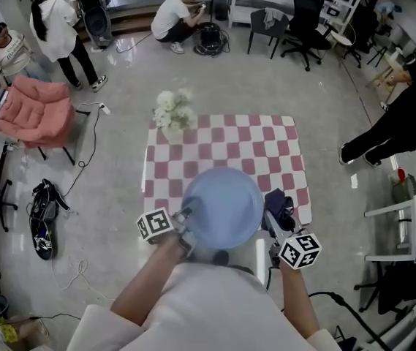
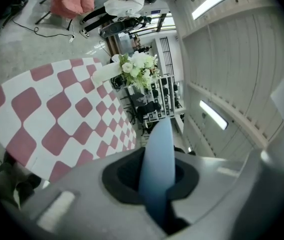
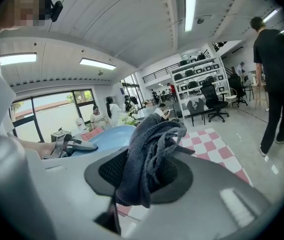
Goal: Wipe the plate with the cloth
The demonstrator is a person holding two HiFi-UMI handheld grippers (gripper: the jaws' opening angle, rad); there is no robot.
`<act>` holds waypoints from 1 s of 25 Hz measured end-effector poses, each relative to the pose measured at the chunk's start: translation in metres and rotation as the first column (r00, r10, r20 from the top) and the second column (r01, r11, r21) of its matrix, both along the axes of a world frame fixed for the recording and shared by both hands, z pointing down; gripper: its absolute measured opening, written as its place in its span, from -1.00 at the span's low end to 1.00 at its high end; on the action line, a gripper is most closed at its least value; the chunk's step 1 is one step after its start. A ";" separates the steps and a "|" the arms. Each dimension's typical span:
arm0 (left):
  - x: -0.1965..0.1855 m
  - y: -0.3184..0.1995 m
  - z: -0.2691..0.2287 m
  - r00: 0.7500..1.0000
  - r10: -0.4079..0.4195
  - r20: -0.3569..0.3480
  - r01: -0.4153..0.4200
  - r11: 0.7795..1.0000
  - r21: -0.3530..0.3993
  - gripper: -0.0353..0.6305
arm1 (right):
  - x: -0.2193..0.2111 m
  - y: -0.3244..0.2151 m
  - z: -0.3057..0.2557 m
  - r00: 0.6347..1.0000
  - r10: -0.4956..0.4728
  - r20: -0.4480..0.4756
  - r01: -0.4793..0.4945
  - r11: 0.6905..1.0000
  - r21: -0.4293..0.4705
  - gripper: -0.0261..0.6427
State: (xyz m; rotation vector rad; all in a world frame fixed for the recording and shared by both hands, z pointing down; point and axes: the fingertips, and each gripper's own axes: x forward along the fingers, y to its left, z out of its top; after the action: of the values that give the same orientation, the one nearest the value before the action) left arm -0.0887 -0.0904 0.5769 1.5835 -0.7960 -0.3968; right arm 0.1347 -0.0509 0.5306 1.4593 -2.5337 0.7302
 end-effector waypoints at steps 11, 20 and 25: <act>0.012 -0.006 -0.004 1.000 0.020 0.018 -0.020 1.000 0.010 -0.78 | -0.004 -0.012 -0.032 0.996 -0.068 -0.052 0.071 0.997 0.040 -0.56; 0.031 -0.008 -0.018 0.996 0.080 0.045 -0.081 0.996 0.039 -0.79 | -0.041 -0.023 -0.049 0.977 -0.196 -0.079 0.201 0.978 0.052 -0.56; 0.041 -0.009 -0.024 0.993 0.105 0.051 -0.108 0.993 0.047 -0.78 | -0.068 -0.026 -0.048 0.957 -0.272 -0.099 0.277 0.960 0.043 -0.56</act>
State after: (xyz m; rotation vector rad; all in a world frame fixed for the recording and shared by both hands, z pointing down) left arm -0.0477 -0.0992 0.5531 1.6796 -0.7399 -0.3040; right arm 0.0668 -0.0767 0.4823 1.0927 -2.6289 0.5383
